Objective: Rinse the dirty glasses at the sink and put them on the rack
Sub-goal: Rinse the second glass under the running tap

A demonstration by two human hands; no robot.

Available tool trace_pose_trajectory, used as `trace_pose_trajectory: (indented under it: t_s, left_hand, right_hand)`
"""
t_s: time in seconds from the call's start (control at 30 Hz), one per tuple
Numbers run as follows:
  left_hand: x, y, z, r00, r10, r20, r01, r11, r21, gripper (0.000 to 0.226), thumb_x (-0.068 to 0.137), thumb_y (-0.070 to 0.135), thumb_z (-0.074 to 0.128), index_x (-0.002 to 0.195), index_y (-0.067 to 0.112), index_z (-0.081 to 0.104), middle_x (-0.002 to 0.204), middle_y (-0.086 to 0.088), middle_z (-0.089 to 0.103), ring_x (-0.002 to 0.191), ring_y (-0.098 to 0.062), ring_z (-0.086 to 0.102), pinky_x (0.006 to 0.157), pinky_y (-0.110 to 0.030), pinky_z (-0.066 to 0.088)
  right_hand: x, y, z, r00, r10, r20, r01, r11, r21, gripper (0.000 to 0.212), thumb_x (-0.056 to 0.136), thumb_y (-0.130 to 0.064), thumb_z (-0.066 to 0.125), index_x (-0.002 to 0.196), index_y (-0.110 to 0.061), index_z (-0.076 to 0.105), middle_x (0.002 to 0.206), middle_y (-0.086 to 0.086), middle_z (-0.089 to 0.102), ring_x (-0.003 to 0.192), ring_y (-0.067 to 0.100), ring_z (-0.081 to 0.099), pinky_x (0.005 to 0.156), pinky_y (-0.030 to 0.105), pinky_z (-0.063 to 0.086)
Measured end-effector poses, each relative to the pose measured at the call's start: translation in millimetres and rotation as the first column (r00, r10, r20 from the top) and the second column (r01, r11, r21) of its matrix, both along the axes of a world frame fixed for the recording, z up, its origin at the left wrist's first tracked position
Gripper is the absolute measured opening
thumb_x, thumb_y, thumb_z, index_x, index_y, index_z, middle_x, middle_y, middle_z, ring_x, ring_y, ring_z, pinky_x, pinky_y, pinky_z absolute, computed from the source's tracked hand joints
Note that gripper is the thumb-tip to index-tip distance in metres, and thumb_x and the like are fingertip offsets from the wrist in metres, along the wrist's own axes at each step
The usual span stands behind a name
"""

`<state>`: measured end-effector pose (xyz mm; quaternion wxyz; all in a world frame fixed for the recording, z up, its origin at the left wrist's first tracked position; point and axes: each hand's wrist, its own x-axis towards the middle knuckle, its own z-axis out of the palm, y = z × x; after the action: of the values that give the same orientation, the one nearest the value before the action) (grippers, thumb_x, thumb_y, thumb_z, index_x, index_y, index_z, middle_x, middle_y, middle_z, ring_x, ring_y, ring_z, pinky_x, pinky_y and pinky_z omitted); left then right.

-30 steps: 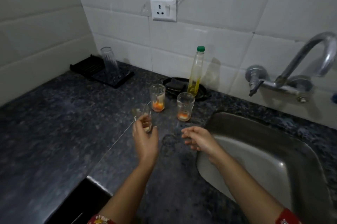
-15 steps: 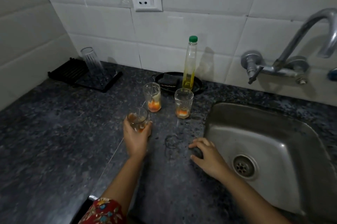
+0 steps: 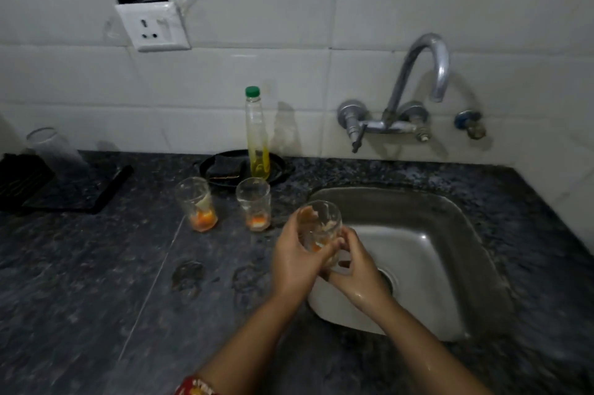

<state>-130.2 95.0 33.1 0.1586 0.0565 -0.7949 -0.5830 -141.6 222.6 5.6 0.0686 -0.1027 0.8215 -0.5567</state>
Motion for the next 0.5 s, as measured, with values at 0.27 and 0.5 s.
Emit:
trace_pose_trajectory:
  t_s: [0.27, 0.5]
  left_hand:
    - [-41.3, 76.1, 14.3, 0.938, -0.277, 0.210, 0.280, 0.960, 0.015, 0.071, 0.076, 0.040, 0.077, 0.137, 0.021, 0.045, 0.126, 0.005, 0.061, 0.116, -0.009, 0.058, 0.100, -0.025, 0.046]
    - [-140.2, 75.1, 57.0, 0.960, -0.012, 0.278, 0.101, 0.946, -0.307, 0.073, 0.090, 0.066, 0.035, 0.133, 0.008, 0.047, 0.126, -0.016, 0.060, 0.118, -0.035, 0.055, 0.094, -0.040, 0.043]
  right_hand:
    - [-26.0, 65.8, 7.0, 0.979, -0.206, 0.010, 0.206, 0.978, -0.027, 0.052, 0.078, -0.014, 0.072, 0.112, -0.038, 0.041, 0.114, -0.005, 0.063, 0.097, 0.007, 0.065, 0.081, 0.032, 0.057]
    - [-59.3, 114.0, 3.5, 0.941, -0.327, 0.084, 0.334, 0.937, -0.099, 0.052, 0.070, -0.025, 0.082, 0.105, -0.031, 0.044, 0.107, -0.005, 0.064, 0.093, 0.007, 0.064, 0.072, 0.021, 0.054]
